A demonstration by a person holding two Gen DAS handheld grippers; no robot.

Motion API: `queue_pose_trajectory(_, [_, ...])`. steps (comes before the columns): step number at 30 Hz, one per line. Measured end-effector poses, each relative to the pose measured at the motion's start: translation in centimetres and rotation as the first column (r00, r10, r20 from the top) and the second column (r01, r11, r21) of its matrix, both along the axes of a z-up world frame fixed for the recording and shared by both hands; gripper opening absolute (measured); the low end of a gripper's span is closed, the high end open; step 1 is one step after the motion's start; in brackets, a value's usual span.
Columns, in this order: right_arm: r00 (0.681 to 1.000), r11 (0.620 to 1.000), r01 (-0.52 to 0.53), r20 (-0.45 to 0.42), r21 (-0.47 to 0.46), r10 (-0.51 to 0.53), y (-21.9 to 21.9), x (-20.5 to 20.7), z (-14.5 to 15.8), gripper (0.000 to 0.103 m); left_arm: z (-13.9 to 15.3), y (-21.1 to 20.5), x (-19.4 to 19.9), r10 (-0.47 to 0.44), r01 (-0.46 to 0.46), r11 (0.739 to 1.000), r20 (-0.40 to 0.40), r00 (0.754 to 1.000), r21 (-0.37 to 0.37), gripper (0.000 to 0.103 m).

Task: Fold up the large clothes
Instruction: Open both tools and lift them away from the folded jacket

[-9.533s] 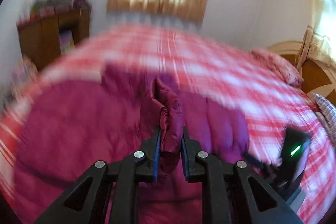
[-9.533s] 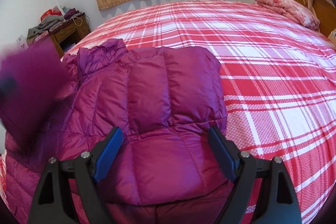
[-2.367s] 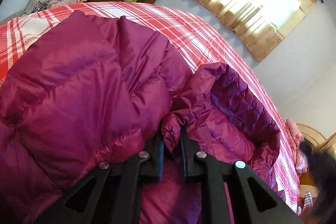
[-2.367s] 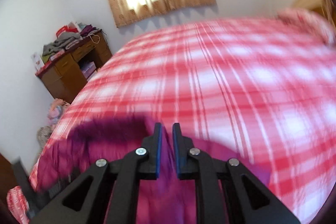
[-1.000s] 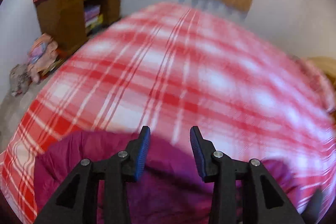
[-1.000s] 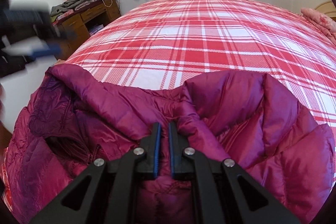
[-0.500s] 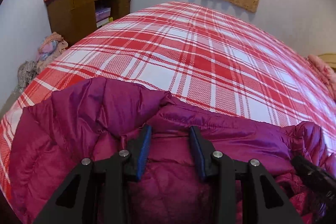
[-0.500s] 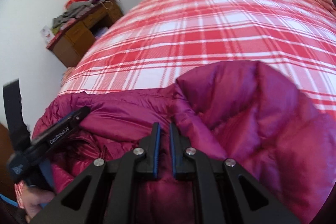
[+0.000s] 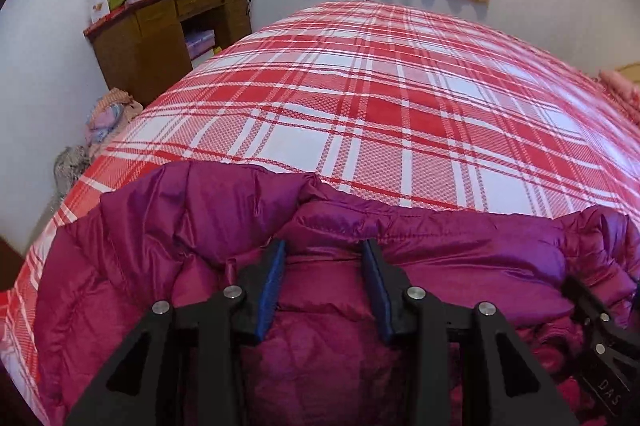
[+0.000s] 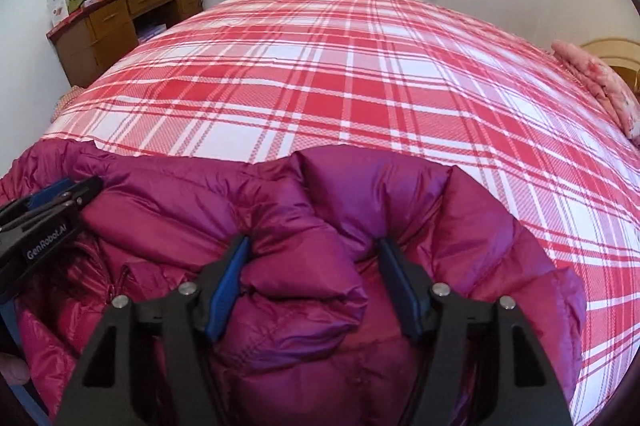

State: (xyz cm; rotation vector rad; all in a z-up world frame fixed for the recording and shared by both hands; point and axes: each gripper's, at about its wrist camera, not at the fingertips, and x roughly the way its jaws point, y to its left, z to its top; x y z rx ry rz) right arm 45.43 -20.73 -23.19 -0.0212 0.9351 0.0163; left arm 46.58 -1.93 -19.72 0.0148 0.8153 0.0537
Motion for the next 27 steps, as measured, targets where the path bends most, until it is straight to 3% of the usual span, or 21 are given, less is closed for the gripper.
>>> queue_pose_trajectory(5, [1.000, 1.000, 0.001, 0.008, -0.007, -0.001, 0.0, 0.1, -0.1, 0.070, 0.0, 0.1, 0.0, 0.000, 0.000, 1.000, -0.002, 1.000, 0.004, 0.042])
queue_pose_trajectory(8, [1.000, 0.999, -0.004, -0.024, 0.035, 0.005, -0.7, 0.0, 0.5, 0.069, 0.4, -0.1, -0.3, -0.017, 0.017, 0.999, -0.021, 1.000, 0.027, 0.043])
queue_pose_trajectory(9, [1.000, 0.999, 0.001, -0.031, 0.052, 0.001, -1.0, -0.4, 1.1, 0.069, 0.9, -0.2, -0.9, -0.048, 0.049, 0.998, -0.042, 0.998, 0.039, 0.043])
queue_pose_trajectory(11, [0.999, 0.992, 0.022, 0.035, 0.128, -0.027, -2.3, -2.9, 4.0, 0.071, 2.1, -0.4, -2.6, -0.126, 0.128, 0.991, -0.055, 0.990, 0.026, 0.043])
queue_pose_trajectory(12, [0.996, 0.986, 0.023, 0.077, 0.164, -0.036, -2.9, -4.6, 5.5, 0.072, 3.1, 0.1, -4.3, -0.175, 0.174, 0.984, -0.044, 0.984, -0.029, 0.043])
queue_pose_trajectory(14, [0.988, 0.980, 0.009, 0.148, 0.200, -0.039, -4.2, -8.7, 8.7, 0.083, 5.0, 1.7, -8.0, -0.255, 0.248, 0.952, -0.017, 0.967, -0.179, 0.053])
queue_pose_trajectory(15, [0.984, 0.979, 0.007, 0.170, 0.203, -0.042, -4.6, -10.4, 9.8, 0.085, 5.5, 2.3, -9.5, -0.270, 0.260, 0.939, -0.016, 0.963, -0.225, 0.068])
queue_pose_trajectory(16, [0.979, 0.978, 0.003, 0.197, 0.210, -0.046, -5.3, -12.9, 11.0, 0.090, 6.1, 3.5, -11.8, -0.289, 0.273, 0.916, -0.012, 0.957, -0.296, 0.078])
queue_pose_trajectory(20, [0.968, 0.976, -0.007, 0.248, 0.216, -0.048, -7.5, -21.7, 13.8, 0.093, 8.1, 7.5, -20.1, -0.308, 0.273, 0.860, -0.012, 0.951, -0.431, 0.080])
queue_pose_trajectory(22, [0.965, 0.979, -0.005, 0.259, 0.204, -0.049, -8.6, -26.0, 14.4, 0.093, 9.2, 9.9, -24.1, -0.281, 0.259, 0.853, 0.019, 0.959, -0.453, 0.080])
queue_pose_trajectory(27, [0.963, 0.984, -0.001, 0.265, 0.179, -0.047, -11.4, -35.2, 14.8, 0.093, 9.5, 15.2, -34.4, -0.213, 0.214, 0.883, 0.051, 0.976, -0.417, 0.080])
